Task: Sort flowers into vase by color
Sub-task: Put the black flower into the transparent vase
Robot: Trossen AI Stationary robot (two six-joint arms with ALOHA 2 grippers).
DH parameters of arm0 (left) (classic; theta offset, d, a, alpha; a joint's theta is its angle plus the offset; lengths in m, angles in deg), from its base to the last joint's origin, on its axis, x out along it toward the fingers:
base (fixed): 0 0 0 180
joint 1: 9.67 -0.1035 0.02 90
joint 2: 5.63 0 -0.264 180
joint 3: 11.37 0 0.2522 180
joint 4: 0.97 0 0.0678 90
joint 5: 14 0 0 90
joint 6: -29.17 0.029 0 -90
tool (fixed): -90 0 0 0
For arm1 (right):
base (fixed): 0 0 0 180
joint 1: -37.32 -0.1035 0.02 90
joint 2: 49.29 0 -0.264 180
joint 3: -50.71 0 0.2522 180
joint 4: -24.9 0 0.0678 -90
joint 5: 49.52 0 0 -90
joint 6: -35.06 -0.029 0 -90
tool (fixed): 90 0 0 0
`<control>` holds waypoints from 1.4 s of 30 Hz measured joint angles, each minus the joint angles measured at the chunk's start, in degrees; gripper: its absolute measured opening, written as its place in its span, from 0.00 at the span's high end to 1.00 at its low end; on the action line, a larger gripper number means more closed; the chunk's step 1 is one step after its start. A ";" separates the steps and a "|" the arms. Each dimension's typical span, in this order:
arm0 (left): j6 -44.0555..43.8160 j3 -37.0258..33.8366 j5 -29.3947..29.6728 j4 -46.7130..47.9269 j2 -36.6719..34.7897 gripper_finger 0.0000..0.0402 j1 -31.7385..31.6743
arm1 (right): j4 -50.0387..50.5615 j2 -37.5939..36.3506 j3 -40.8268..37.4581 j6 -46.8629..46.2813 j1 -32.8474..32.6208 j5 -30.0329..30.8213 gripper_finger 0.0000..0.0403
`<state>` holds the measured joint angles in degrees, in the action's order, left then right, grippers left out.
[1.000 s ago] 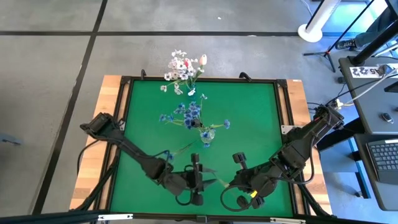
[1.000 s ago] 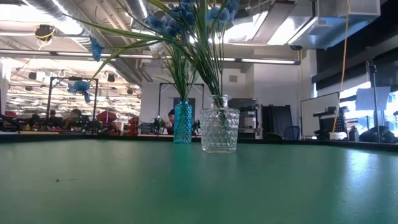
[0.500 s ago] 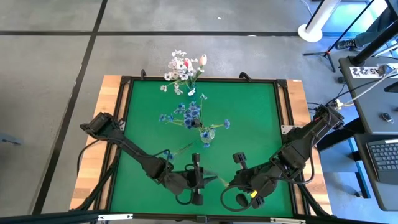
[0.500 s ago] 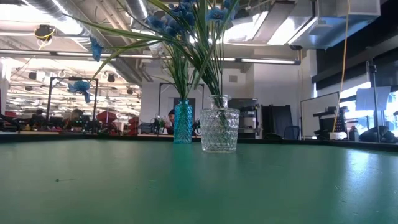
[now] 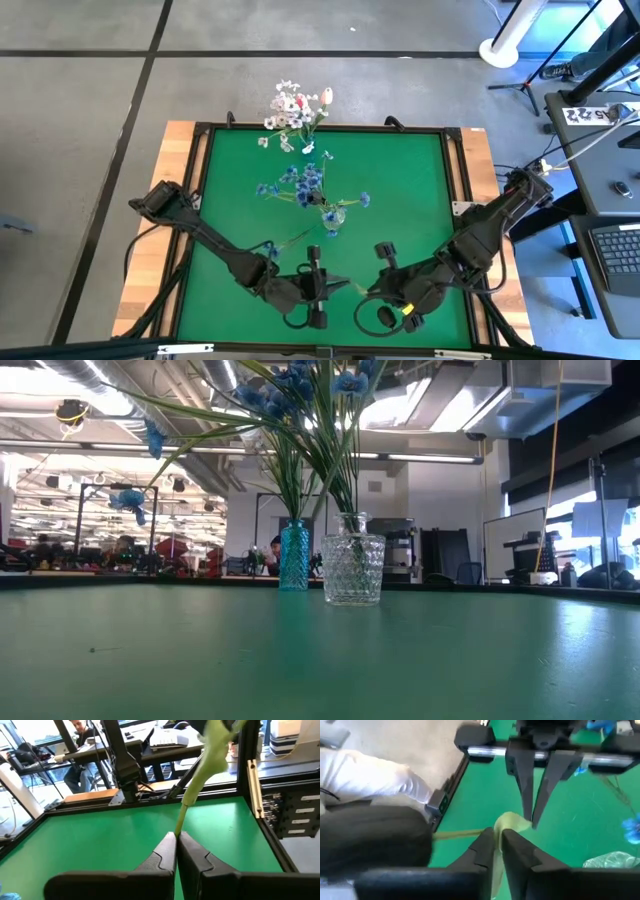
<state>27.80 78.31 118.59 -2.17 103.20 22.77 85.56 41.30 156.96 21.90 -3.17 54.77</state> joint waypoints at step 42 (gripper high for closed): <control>34.53 -3.24 22.35 -23.56 -16.78 1.00 18.88 | 8.11 -5.28 4.58 3.98 -8.59 25.49 0.64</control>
<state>62.33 75.07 140.94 -25.73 86.43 41.66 93.67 36.01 161.54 25.88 -11.76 80.26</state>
